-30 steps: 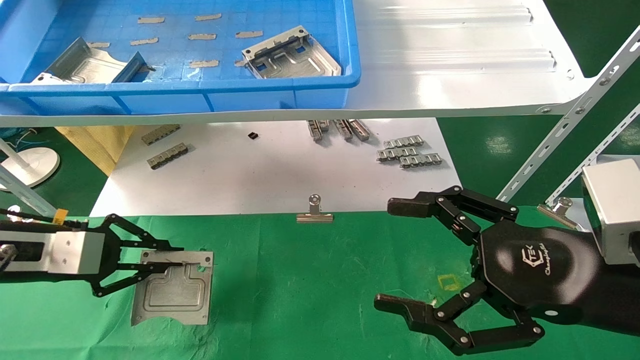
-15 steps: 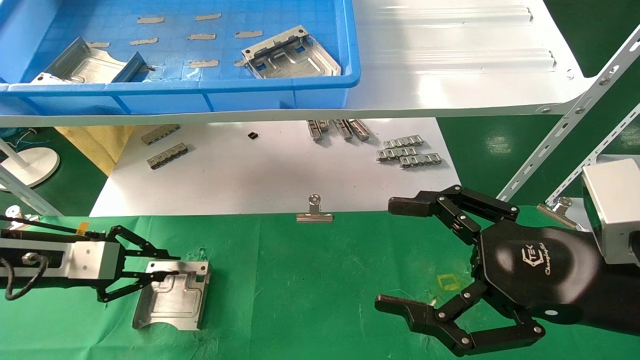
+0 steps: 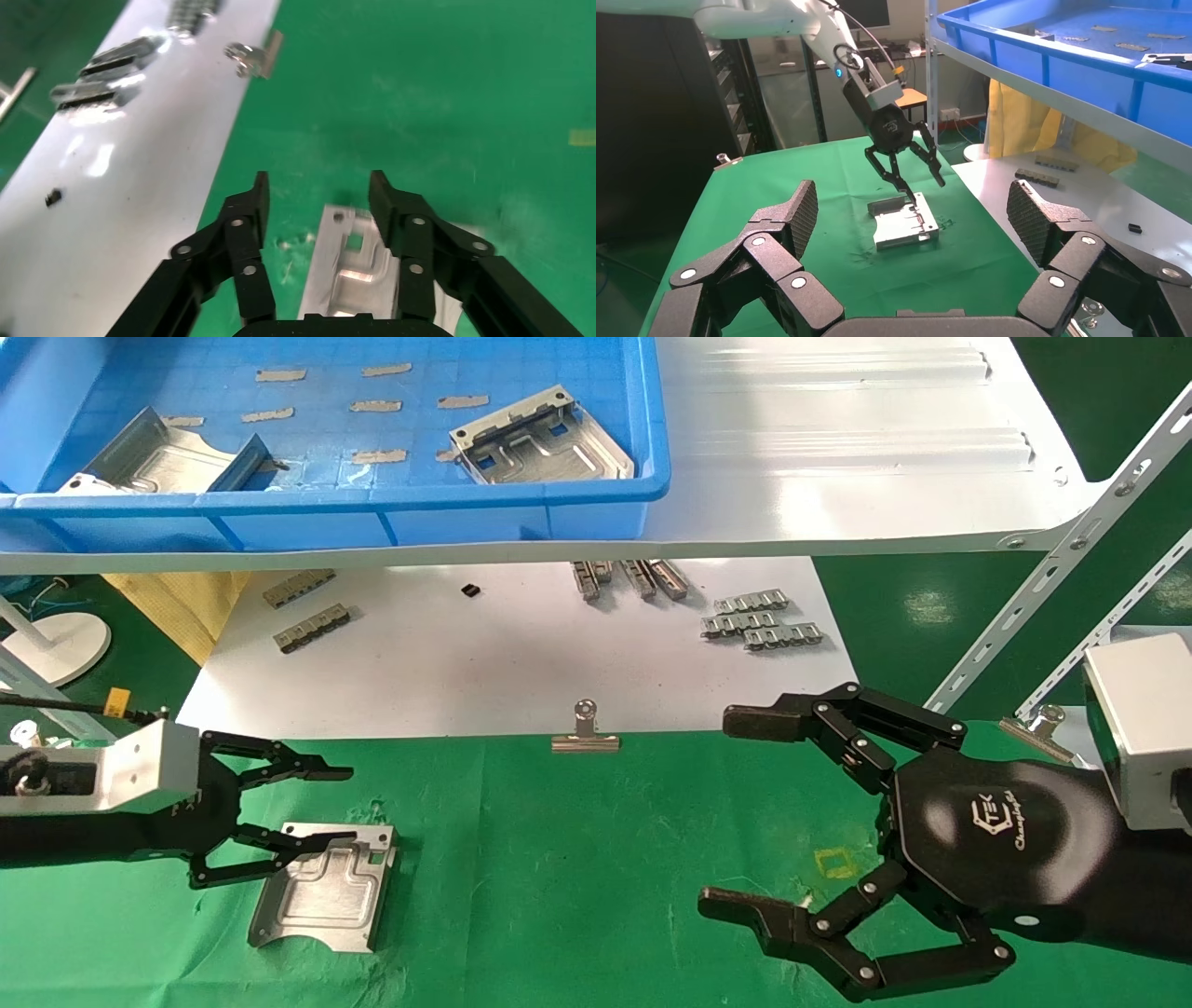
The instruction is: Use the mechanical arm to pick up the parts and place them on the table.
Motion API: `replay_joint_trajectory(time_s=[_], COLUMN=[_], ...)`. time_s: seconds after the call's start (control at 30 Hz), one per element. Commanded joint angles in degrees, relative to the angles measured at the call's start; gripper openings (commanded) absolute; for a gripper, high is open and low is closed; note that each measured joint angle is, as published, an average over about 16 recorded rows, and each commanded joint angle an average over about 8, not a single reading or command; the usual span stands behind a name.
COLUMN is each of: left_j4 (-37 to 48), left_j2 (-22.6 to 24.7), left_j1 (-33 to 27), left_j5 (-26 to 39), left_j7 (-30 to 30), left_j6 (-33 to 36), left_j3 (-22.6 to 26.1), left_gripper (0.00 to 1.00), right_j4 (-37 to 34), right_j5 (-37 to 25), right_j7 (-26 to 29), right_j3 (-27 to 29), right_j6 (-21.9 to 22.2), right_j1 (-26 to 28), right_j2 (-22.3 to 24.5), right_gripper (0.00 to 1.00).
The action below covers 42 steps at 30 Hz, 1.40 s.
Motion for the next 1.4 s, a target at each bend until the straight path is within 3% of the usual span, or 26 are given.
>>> replay_joint_trajectory(time_s=[0.03, 0.47, 1.4], left_j4=[-0.5, -2.8, -30.3], left_j2=[-0.6, -1.1, -5.5], left_j1=[0.9, 2.3, 17.2], left_j5=[-2.2, -3.1, -10.9], left_j7=[-2.8, -4.4, -25.4], left_j6=[0.2, -0.1, -3.0], left_j3=[-0.3, -1.6, -17.5], left_gripper=[1.0, 1.0, 1.0], right_j4=[0.0, 0.0, 0.0], right_j5=[0.0, 0.0, 0.0], right_j7=[0.0, 0.0, 0.0], right_j3=[0.0, 0.0, 0.0], right_j6=[0.0, 0.0, 0.0], right_j1=[0.0, 0.0, 0.0], right_j2=[0.0, 0.0, 0.0], right_gripper=[1.0, 1.0, 1.0])
